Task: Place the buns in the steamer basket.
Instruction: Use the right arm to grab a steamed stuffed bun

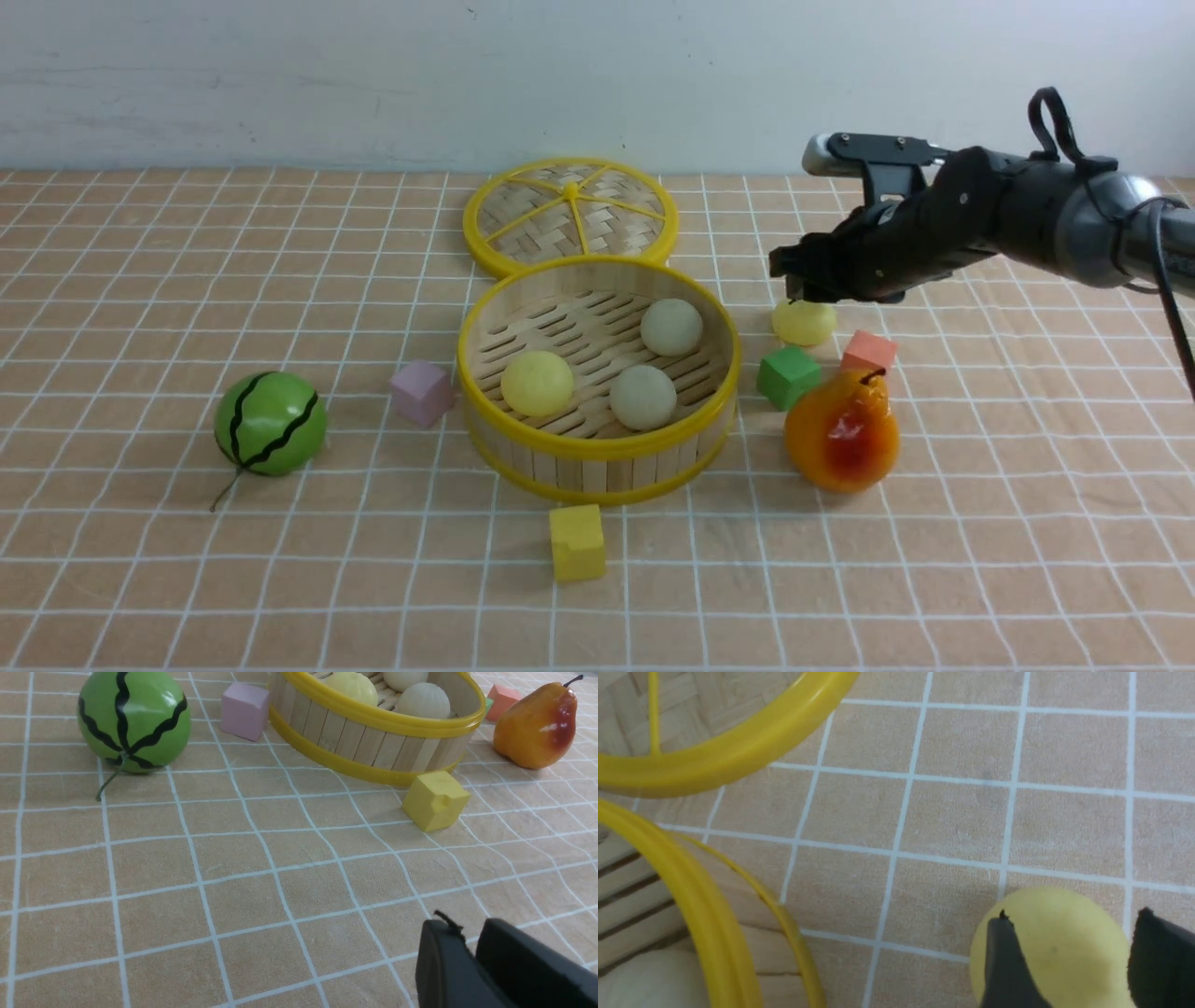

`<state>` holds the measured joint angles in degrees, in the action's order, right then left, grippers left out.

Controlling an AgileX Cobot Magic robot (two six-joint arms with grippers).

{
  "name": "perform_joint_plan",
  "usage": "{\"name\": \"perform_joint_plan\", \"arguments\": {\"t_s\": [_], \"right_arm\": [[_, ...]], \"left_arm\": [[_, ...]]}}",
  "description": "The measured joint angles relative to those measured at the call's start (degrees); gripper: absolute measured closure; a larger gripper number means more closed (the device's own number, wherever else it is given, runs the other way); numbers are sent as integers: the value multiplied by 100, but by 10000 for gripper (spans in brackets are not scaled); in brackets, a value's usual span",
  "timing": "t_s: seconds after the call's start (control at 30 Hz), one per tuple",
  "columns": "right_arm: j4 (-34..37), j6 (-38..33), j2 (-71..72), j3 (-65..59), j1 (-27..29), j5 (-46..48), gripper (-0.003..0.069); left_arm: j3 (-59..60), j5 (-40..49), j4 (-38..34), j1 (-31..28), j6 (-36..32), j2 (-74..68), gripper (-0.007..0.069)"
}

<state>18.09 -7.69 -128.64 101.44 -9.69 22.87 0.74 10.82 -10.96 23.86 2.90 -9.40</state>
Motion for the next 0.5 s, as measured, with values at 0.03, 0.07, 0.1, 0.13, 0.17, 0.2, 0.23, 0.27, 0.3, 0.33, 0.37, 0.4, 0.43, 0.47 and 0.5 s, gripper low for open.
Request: {"name": "perform_joint_plan", "arguments": {"t_s": [0.03,0.07,0.1,0.13,0.17,0.2,0.23,0.27,0.3,0.33,0.37,0.4,0.43,0.47,0.5], "right_arm": [[8,0,-51,43,0,-9,301],[8,0,-63,51,0,-9,301],[20,0,-123,117,0,-15,301],[28,0,-137,134,0,-15,301],[105,0,-203,207,0,7,303],[136,0,-218,221,0,13,307],[172,0,-233,226,0,13,314],[178,0,-238,233,0,13,319],[192,0,-250,238,0,13,329],[214,0,-276,250,0,19,356],[214,-6,-289,250,0,19,379],[214,-12,-295,250,0,19,407],[214,-12,-300,250,0,19,424],[214,-18,-299,256,0,19,456],[195,-23,-306,255,0,19,501]], "left_arm": [[0,0,0,0,0,0,519],[0,0,0,0,0,0,519],[0,0,0,0,0,0,519],[0,0,0,0,0,0,519],[0,5,0,0,0,0,519],[0,5,0,0,0,0,519],[0,5,0,0,0,0,519],[0,5,0,0,0,0,519],[0,5,0,0,0,0,519],[0,5,0,0,0,0,519],[0,5,0,0,0,0,519],[0,5,0,0,0,0,519],[0,5,0,0,0,0,519],[0,5,0,0,0,0,519],[0,5,0,0,0,0,519]]}}
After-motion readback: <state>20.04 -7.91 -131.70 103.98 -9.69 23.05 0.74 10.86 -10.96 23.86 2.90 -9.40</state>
